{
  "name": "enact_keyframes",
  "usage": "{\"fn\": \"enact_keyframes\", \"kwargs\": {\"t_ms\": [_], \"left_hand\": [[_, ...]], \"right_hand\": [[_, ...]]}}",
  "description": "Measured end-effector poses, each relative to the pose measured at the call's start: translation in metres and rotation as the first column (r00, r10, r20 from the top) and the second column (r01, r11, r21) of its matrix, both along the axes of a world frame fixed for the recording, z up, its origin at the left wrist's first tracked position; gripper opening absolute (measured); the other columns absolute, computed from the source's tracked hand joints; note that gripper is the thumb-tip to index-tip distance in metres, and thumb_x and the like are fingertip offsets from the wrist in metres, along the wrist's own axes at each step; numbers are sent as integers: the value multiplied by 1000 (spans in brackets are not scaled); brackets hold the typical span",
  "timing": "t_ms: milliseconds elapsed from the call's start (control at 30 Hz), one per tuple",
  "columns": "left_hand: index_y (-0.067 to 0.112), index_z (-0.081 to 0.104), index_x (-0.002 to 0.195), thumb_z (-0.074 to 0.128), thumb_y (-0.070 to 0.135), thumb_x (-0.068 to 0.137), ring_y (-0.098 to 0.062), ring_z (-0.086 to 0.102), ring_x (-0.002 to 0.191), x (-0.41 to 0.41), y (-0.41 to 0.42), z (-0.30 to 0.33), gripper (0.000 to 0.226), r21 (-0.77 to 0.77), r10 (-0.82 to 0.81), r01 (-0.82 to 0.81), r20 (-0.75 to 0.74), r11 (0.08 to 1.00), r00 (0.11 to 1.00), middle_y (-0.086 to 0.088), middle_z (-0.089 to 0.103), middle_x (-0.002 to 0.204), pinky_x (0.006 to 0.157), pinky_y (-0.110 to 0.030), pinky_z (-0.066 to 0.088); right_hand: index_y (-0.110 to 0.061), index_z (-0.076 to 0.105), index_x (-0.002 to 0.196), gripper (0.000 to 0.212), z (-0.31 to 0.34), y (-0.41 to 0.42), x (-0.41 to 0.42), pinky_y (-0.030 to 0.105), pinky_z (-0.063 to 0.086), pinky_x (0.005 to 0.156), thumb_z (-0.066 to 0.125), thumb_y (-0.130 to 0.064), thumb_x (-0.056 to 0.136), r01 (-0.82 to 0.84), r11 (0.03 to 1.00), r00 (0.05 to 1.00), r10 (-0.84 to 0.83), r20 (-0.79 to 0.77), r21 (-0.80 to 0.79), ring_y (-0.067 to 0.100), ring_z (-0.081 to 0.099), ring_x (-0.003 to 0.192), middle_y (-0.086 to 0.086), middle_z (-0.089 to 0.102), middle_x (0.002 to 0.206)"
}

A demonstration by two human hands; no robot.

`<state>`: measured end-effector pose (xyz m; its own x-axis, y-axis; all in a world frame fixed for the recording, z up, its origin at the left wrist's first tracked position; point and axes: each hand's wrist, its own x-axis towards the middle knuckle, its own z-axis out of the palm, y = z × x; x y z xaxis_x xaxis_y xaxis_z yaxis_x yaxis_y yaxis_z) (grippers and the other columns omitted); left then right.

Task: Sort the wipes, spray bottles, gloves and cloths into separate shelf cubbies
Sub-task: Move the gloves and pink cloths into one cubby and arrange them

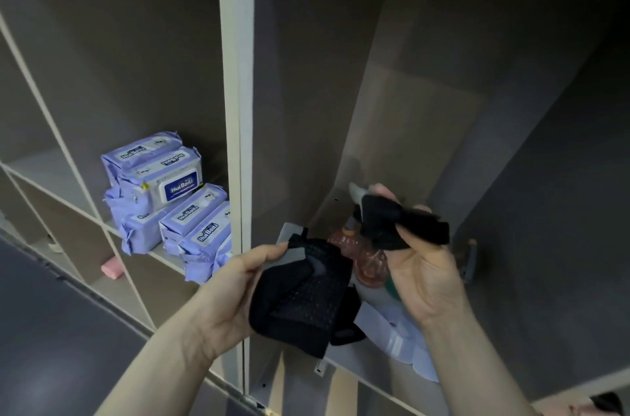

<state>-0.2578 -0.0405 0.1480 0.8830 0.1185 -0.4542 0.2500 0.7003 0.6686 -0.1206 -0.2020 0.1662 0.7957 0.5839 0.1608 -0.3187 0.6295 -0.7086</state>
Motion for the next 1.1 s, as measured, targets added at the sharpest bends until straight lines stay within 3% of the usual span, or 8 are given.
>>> {"fn": "enact_keyframes", "kwargs": {"t_ms": [233,333,433,633,700,800,900,1100], "left_hand": [[9,75,99,48,31,82,-24,73,81,3,-3,2,39,-104,-98,110,114,988,989,-11,75,93,78,-33,56],[7,74,99,53,29,77,-24,72,78,5,-6,2,37,-99,-85,105,183,990,979,-13,75,91,78,-34,56],[8,75,99,51,31,81,-21,72,75,4,-11,2,38,-92,-28,49,220,995,975,-11,75,90,71,-31,57],[14,70,114,36,33,95,-21,70,98,2,-20,1,43,-88,94,-73,270,993,958,-9,70,115,77,-31,59],[14,63,122,38,33,95,-22,66,107,4,-25,3,41,-30,152,-150,320,988,935,-10,67,120,82,-32,58],[13,63,120,45,32,89,-18,67,106,6,-40,5,40,150,197,-257,328,955,924,-8,70,114,89,-32,55],[17,62,122,56,43,85,-10,62,114,9,-50,0,45,264,190,-267,284,927,940,1,69,119,102,-30,41],[6,66,117,41,38,93,-24,65,110,7,-44,5,48,-174,209,-170,241,970,948,-13,68,118,103,-39,39]], "right_hand": [[-22,63,60,21,-5,13,-5,40,47,98,61,-9,76,4,996,946,26,324,-93,31,51,126,16,59,131],[-33,65,59,46,-14,14,-8,41,33,108,64,10,76,389,855,528,99,843,-344,21,41,134,-2,62,129],[-34,67,68,39,-22,11,-9,54,27,108,67,4,78,551,739,288,268,919,-388,16,30,140,-16,52,137],[-35,71,92,56,-16,0,-28,44,16,114,41,6,67,590,682,361,257,897,-433,11,19,144,-19,40,146],[-35,71,98,39,-13,0,-40,39,26,112,43,-16,79,605,666,477,136,868,-437,6,32,139,-20,50,137],[-43,54,122,40,-11,13,-64,19,37,107,53,-51,83,332,734,771,150,619,-592,-9,44,126,-31,55,128],[-42,63,104,16,-16,30,-85,13,44,95,52,-37,93,371,717,813,57,579,-591,-12,58,107,-32,66,106],[-27,74,88,28,-19,30,-84,24,51,87,48,-33,95,318,777,947,-238,214,-543,1,68,94,-11,75,94]]}}
